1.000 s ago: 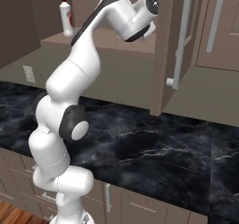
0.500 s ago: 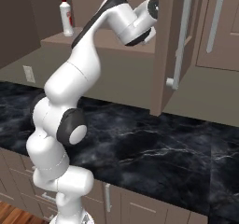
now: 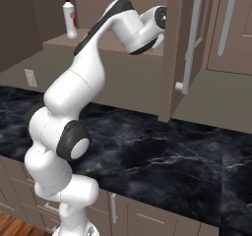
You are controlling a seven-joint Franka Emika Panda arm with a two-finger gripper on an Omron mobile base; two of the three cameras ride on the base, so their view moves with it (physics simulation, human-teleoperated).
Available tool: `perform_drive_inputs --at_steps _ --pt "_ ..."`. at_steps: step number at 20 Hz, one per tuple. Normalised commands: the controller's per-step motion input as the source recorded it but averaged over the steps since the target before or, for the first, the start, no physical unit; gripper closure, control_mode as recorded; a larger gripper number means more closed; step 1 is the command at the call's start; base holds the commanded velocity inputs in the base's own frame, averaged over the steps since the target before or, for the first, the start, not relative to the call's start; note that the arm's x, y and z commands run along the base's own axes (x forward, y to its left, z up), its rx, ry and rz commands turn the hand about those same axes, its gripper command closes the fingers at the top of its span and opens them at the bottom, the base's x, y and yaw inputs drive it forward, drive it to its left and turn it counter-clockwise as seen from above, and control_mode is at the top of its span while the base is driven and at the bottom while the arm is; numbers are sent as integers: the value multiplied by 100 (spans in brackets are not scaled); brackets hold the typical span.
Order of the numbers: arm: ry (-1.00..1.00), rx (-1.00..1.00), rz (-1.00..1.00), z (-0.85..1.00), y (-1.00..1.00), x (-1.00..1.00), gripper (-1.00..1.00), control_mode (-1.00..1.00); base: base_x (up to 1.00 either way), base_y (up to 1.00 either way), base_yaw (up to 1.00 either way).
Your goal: There is a bowl on the dining counter. Grab a lemon wedge from the fridge and place it in the bowl. Then get the liquor bottle and glass cup from the cabinet and place them next to the bowl.
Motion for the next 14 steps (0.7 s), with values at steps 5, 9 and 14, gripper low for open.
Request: perform_drive_inputs --at_steps 5,9,14 --pt "-18 0 0 52 0 0 -100 -100 0 0 0" --pt "-5 0 0 36 0 15 -100 -100 0 0 0" --pt "6 0 0 0 0 44 -100 -100 0 0 0"
